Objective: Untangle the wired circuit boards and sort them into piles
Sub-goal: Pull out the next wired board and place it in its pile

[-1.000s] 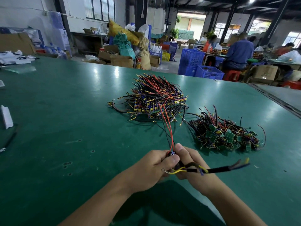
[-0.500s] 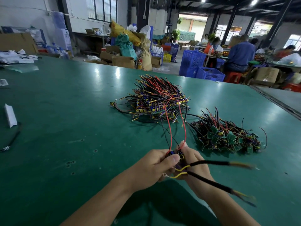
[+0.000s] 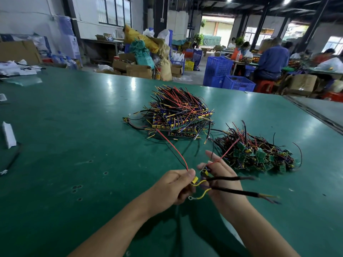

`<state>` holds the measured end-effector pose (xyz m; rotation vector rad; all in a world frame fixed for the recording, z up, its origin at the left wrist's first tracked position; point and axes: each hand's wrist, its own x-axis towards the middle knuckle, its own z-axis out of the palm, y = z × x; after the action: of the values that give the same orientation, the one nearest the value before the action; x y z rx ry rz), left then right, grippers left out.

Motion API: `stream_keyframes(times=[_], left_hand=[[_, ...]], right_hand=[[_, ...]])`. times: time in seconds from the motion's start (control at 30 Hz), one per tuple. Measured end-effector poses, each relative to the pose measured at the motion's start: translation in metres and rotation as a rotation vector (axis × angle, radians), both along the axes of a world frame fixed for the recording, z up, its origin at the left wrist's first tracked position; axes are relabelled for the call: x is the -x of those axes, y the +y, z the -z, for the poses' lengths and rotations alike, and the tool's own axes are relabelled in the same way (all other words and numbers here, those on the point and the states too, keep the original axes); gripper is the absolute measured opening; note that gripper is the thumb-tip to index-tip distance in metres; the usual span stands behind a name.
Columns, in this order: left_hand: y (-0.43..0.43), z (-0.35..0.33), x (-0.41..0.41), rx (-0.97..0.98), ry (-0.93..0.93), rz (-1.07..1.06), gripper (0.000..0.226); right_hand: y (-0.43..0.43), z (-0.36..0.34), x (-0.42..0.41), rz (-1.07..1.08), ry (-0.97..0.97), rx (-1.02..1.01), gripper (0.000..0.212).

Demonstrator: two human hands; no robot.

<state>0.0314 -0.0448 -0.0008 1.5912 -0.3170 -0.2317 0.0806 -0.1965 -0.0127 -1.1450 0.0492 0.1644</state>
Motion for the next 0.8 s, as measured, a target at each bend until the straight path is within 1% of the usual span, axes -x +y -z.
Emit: stream_keyframes(times=[0.13, 0.17, 0.23, 0.3, 0.33, 0.4, 0.47, 0.5, 0.57, 0.63, 0.7, 0.8], left_hand=[[-0.001, 0.005, -0.002, -0.059, -0.024, -0.014, 0.044], [-0.001, 0.005, -0.003, -0.056, -0.017, -0.028, 0.044], [-0.001, 0.004, -0.004, 0.001, 0.036, -0.080, 0.044], [-0.001, 0.003, -0.007, 0.065, 0.059, -0.142, 0.045], [0.000, 0.004, -0.008, 0.070, 0.048, -0.160, 0.047], [0.001, 0.003, -0.008, 0.054, 0.023, -0.165, 0.051], [0.001, 0.003, -0.008, 0.024, 0.010, -0.167, 0.053], [0.001, 0.003, -0.008, 0.014, 0.014, -0.165, 0.053], [0.001, 0.004, -0.009, 0.011, 0.034, -0.162, 0.052], [0.002, 0.006, -0.010, -0.015, 0.056, -0.151, 0.052], [0.003, 0.007, -0.010, -0.032, 0.090, -0.122, 0.055], [0.003, 0.006, -0.010, 0.012, 0.213, -0.040, 0.054]], right_hand=[[-0.007, 0.000, -0.002, 0.059, -0.013, 0.109, 0.023], [-0.008, -0.002, -0.001, 0.034, -0.003, 0.086, 0.024], [-0.007, -0.008, 0.001, -0.082, 0.060, -0.077, 0.026], [-0.008, -0.011, 0.002, -0.240, 0.071, -0.202, 0.046], [-0.010, -0.009, 0.002, -0.313, 0.013, -0.204, 0.052], [-0.014, -0.008, 0.004, -0.403, -0.152, -0.106, 0.058], [-0.014, -0.007, 0.004, -0.413, -0.267, 0.023, 0.061], [-0.013, -0.008, 0.005, -0.398, -0.266, 0.042, 0.062], [-0.014, -0.010, 0.005, -0.400, -0.212, 0.007, 0.059], [-0.015, -0.011, 0.006, -0.443, -0.191, 0.009, 0.047], [-0.015, -0.010, 0.007, -0.444, -0.208, 0.001, 0.035], [-0.015, -0.010, 0.007, -0.392, -0.251, -0.086, 0.032]])
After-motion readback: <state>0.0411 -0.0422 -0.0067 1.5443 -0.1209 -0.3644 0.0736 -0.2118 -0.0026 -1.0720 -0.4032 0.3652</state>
